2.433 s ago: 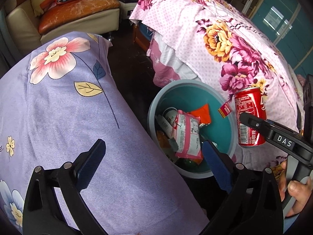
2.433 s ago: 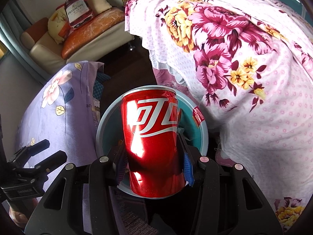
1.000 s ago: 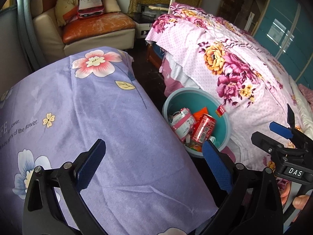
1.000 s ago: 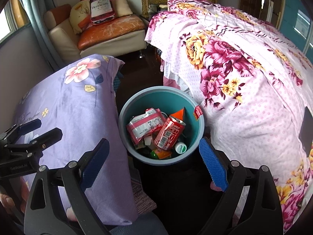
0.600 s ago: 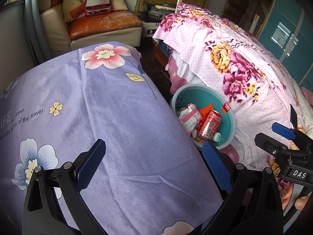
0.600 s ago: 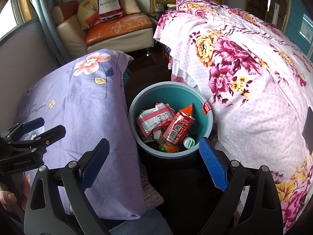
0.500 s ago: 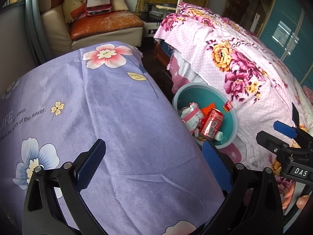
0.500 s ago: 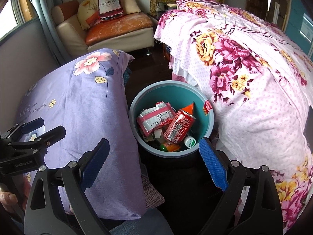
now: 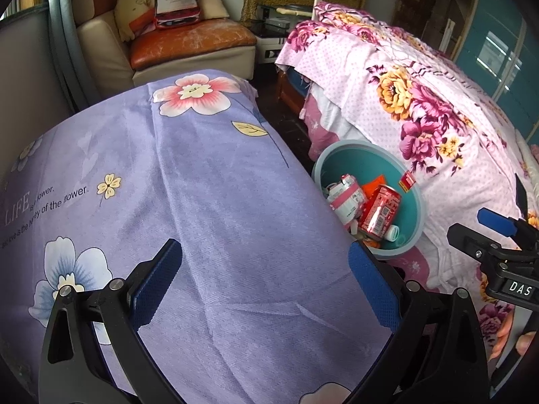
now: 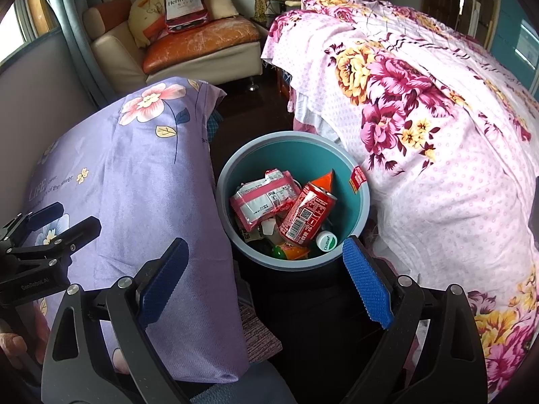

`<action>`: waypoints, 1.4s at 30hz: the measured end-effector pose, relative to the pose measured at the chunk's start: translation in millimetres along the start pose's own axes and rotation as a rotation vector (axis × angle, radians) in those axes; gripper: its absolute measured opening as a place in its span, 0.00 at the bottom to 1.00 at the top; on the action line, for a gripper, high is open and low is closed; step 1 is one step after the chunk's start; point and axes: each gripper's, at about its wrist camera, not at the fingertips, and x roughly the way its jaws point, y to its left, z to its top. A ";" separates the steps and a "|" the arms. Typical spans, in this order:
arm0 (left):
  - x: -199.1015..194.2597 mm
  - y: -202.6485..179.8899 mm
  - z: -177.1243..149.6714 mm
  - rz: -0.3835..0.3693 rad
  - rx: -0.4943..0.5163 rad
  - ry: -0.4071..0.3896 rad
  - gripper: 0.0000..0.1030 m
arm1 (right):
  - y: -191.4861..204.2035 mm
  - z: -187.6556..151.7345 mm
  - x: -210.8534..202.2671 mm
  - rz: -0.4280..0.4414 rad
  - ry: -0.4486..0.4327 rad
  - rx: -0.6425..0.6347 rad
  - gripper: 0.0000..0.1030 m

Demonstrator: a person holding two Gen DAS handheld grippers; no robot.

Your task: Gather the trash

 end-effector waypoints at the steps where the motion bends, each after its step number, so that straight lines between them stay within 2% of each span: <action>1: 0.6 0.3 -0.1 0.005 0.001 0.000 0.96 | 0.6 -0.1 1.6 -0.003 0.002 -0.002 0.86; 42: 14.5 18.5 5.2 0.027 -0.011 0.030 0.96 | 6.3 12.3 21.2 0.012 0.032 -0.011 0.86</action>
